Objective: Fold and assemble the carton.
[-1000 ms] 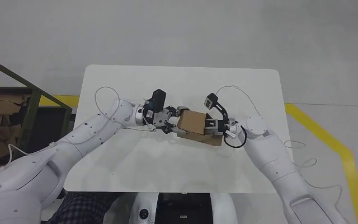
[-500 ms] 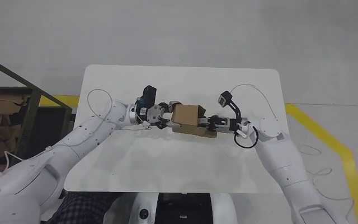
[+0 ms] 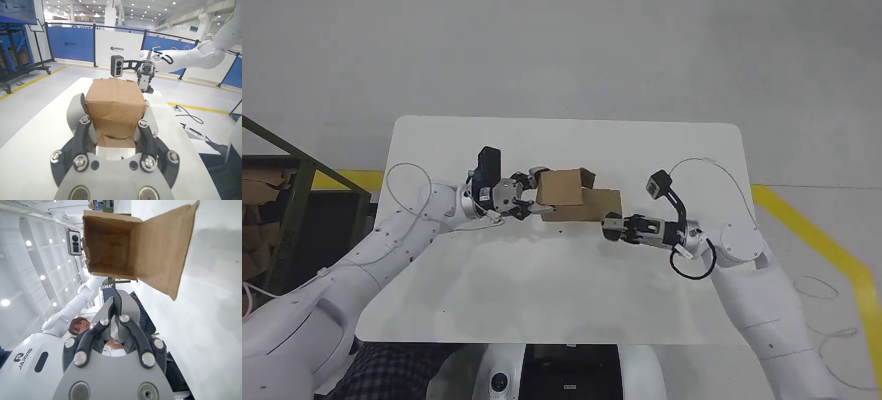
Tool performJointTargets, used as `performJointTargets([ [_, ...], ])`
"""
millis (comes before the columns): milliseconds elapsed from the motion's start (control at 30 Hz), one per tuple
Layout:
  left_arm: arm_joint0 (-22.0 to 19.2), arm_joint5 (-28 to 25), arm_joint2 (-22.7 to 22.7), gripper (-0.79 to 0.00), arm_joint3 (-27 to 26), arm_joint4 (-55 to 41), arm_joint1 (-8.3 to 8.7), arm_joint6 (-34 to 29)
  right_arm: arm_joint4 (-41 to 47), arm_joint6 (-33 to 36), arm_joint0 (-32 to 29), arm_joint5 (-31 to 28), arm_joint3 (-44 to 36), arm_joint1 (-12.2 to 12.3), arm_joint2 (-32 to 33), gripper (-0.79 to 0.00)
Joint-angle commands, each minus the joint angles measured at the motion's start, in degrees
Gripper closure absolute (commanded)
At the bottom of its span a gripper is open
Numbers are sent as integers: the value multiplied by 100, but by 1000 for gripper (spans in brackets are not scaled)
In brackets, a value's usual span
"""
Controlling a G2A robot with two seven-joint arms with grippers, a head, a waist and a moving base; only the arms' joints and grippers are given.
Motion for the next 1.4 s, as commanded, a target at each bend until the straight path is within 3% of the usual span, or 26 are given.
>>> performJointTargets([
  [0, 32, -7, -11, -369, -79, 54, 2, -6, -26, -101, 72, -13, 31, -16, -81, 0],
  [433, 203, 68, -84, -379, -318, 213, 26, 69, -117, -332, 439, -128, 99, -72, -423, 0],
  [800, 289, 76, -128, -376, -438, 251, 70, 77, -306, -882, 298, -196, -79, 107, 397, 0],
  [1100, 347, 64, -125, -372, -559, 240, 104, 64, -464, -836, 777, -58, 309, 22, -137, 0],
  [1367, 336, 50, -143, -372, -622, 220, 134, 51, -292, -483, 801, -105, 266, -3, -385, 0],
])
